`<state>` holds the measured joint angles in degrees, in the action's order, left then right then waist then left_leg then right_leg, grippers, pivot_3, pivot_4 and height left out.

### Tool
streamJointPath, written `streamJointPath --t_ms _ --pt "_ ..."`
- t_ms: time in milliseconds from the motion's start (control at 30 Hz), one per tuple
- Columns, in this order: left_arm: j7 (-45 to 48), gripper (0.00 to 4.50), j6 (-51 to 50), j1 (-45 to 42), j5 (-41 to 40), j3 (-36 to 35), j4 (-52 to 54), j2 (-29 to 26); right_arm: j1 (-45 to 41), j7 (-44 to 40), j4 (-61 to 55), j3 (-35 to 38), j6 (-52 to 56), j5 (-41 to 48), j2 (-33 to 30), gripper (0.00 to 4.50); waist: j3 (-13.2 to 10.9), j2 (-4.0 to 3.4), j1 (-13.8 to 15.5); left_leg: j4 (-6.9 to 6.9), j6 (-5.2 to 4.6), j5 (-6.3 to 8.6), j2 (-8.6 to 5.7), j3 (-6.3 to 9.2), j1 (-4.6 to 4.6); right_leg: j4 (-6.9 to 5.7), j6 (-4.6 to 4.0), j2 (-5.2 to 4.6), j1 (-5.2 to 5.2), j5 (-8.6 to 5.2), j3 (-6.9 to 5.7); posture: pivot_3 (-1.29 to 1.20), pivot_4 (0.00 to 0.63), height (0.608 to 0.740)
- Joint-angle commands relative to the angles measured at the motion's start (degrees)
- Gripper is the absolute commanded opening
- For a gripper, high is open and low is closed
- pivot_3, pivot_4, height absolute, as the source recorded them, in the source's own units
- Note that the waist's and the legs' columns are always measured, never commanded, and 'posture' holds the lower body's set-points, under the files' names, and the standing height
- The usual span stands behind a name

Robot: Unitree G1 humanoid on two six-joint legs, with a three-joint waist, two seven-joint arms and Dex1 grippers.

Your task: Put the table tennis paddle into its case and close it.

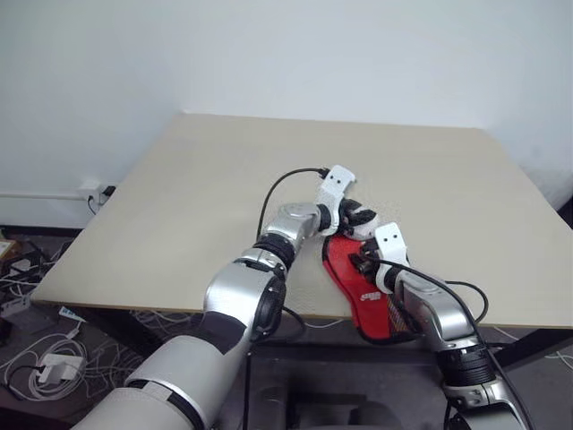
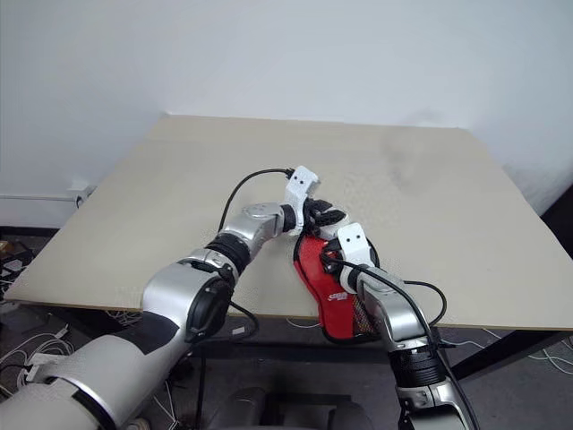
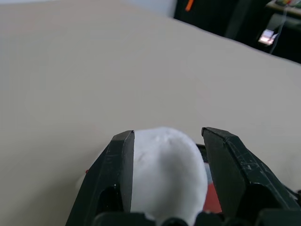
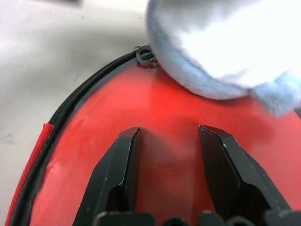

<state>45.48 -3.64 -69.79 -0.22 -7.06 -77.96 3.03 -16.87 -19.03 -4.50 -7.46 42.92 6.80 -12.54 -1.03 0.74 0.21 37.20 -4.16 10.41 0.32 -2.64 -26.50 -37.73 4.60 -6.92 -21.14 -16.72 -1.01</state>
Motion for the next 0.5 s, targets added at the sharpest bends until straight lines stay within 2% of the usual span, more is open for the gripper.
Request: streamJointPath --t_ms 33,167,333,400,500 --pt "7.7 2.35 -0.5 -3.7 -3.2 -1.6 3.9 -1.3 1.7 -1.4 0.0 -0.5 3.2 0.4 -1.6 2.07 0.0 0.00 0.0 0.02 -0.01 0.00 0.00 0.00 -0.02 0.00 0.00 0.00 -0.01 0.00 -0.01 0.00 0.000 0.715" --pt "12.8 2.35 -0.9 -5.3 -4.9 -2.1 5.9 -4.1 1.1 -1.6 0.3 0.2 3.2 0.0 -2.2 2.07 0.0 -0.01 -0.1 0.02 -0.01 0.01 0.01 -0.01 -0.03 0.00 0.00 0.01 -0.01 0.00 0.00 0.00 0.000 0.715" --pt "21.0 2.35 -7.6 -6.3 -10.3 -4.3 10.5 -7.6 0.3 -1.3 0.7 1.2 3.3 0.2 -2.1 2.07 0.0 -0.01 -0.1 0.02 -0.16 0.09 0.02 0.01 -0.02 -0.01 0.00 0.01 -0.01 0.00 0.00 0.00 0.000 0.715" --pt "26.9 2.35 -10.1 -2.5 -9.6 -0.8 16.1 -9.4 0.0 -0.8 0.1 2.5 3.8 0.7 -1.9 2.07 0.0 -0.02 -0.1 0.04 -0.15 0.08 0.02 0.01 -0.02 0.00 0.00 0.01 0.02 0.00 -0.01 0.00 0.000 0.715" --pt "30.8 2.35 -12.3 6.0 -7.6 5.2 26.4 -11.8 -0.2 -0.5 -0.7 5.5 3.6 2.2 -1.8 2.07 0.0 -0.15 -0.2 0.05 -0.03 0.02 0.02 -0.03 0.00 0.01 0.00 0.01 0.05 0.00 0.00 0.00 0.000 0.715"
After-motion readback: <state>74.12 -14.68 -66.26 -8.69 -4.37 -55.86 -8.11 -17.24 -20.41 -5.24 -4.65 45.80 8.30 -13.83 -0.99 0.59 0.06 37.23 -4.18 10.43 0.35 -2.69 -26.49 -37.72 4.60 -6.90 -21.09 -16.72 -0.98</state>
